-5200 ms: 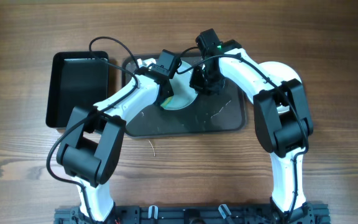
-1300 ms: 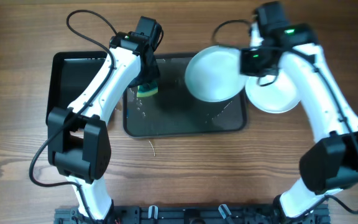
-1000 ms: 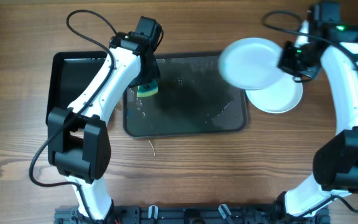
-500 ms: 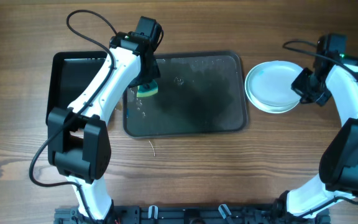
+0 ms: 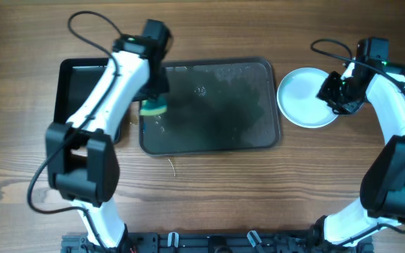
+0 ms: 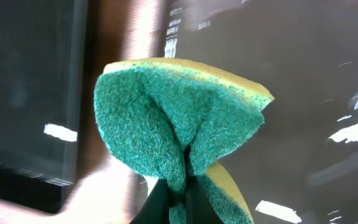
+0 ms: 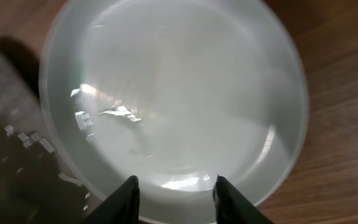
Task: Clean dirty plates on tray and stack at the side
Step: 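Move the sponge left and drop it into the small black tray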
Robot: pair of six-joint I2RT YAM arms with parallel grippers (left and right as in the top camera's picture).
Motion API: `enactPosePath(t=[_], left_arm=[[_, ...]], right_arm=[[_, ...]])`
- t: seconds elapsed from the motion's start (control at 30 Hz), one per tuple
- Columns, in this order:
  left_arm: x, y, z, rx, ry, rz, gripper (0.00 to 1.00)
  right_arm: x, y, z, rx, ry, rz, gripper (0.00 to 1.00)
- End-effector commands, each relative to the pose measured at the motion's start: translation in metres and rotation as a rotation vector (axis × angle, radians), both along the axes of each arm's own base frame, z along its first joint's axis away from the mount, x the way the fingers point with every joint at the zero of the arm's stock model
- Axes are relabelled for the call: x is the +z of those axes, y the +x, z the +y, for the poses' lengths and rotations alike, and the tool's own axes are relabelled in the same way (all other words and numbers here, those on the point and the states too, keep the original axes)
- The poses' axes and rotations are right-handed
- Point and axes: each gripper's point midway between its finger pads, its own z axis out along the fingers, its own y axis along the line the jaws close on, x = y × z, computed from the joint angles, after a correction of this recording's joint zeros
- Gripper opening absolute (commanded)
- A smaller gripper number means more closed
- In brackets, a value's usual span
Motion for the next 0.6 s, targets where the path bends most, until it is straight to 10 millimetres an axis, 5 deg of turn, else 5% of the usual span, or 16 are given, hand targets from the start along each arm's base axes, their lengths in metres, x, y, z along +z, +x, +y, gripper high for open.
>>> enactPosePath(t=[0.0,0.33,0.57], left_arm=[[0.031,-0.008,0.047,-0.115,0.034,0.014,0.04],[-0.006,-0.009,0.15,0.113,-0.025,0.017,0.04],[-0.035,-0.003,0.172,0.179,-0.067,-0.058,0.26]], right_arm=[[0.039,0.011,0.024,0.107,0.024,-0.116,0.43],[0.038,0.009,0.045,0.211,0.008,-0.115,0.44],[0.038,0.009,0.046,0.23,0.002,-0.118,0.44]])
